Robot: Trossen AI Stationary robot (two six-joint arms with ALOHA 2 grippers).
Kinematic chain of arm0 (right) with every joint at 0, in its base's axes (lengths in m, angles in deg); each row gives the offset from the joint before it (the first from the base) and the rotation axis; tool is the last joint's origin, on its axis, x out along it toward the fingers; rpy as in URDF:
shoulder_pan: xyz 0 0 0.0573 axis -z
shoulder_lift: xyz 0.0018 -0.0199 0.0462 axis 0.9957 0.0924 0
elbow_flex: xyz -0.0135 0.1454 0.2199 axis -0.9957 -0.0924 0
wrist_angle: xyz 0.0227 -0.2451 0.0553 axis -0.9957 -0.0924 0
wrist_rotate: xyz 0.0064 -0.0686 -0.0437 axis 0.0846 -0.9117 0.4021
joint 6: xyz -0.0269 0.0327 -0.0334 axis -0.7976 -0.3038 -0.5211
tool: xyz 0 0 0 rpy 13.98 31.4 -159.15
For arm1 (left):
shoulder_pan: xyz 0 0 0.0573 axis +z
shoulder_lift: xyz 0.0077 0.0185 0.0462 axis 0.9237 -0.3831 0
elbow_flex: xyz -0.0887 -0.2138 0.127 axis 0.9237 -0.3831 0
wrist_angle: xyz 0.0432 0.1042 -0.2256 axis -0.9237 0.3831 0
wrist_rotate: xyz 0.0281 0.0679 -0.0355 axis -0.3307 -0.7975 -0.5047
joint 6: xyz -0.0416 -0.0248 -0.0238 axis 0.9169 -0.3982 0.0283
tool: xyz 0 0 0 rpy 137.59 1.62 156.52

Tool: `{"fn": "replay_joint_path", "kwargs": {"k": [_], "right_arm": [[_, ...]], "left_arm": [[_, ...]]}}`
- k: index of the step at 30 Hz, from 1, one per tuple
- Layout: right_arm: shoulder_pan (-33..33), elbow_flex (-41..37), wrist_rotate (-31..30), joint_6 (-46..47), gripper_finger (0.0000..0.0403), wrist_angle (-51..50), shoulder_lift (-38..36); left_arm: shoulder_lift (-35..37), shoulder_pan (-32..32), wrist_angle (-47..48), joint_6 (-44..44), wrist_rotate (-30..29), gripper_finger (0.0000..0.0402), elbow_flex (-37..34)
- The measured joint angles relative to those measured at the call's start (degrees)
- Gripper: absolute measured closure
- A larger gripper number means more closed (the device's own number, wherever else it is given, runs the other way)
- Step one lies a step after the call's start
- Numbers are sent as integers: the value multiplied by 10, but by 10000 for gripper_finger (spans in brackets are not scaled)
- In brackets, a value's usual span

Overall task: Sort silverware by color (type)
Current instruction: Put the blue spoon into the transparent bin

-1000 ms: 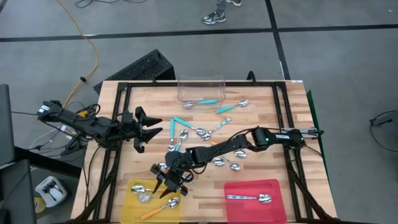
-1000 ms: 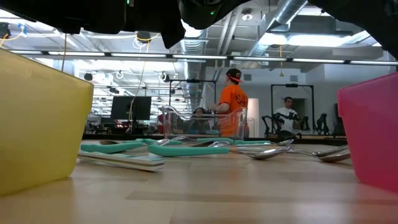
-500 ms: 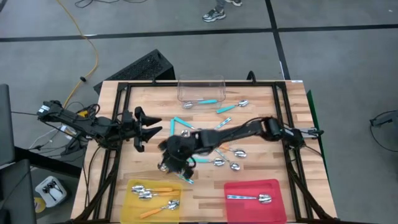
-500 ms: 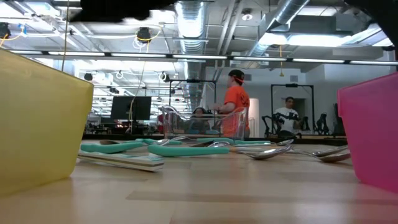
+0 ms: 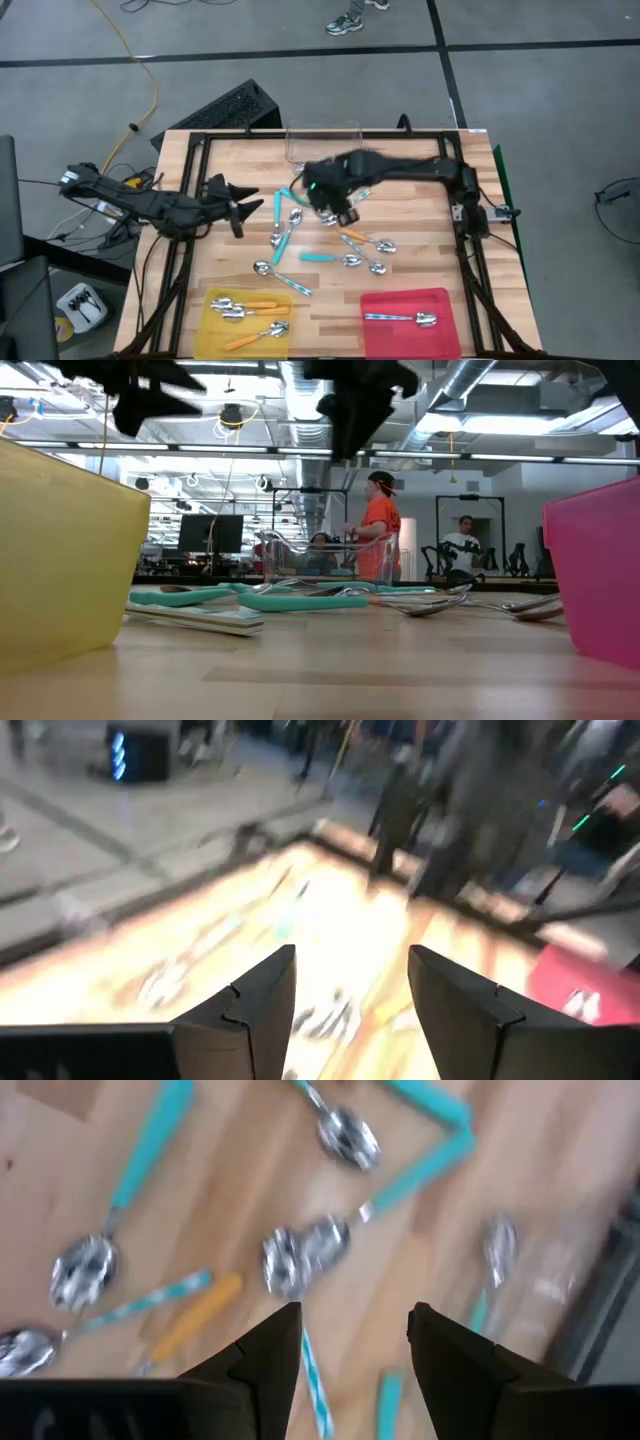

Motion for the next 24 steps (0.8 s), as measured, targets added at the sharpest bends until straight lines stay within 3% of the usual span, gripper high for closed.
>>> {"fn": "replay_joint_path", "kwargs": {"k": [10, 19, 24], "right_arm": [[103, 0, 0, 127, 198, -109, -108], [120, -21, -5, 188, 198, -128, -220], [109, -50, -15, 207, 198, -105, -269]], "left_arm": [[-154, 81, 43, 140, 22, 225, 0], [-298, 126, 33, 220, 51, 225, 3], [-374, 133, 63, 233, 72, 225, 45]]}}
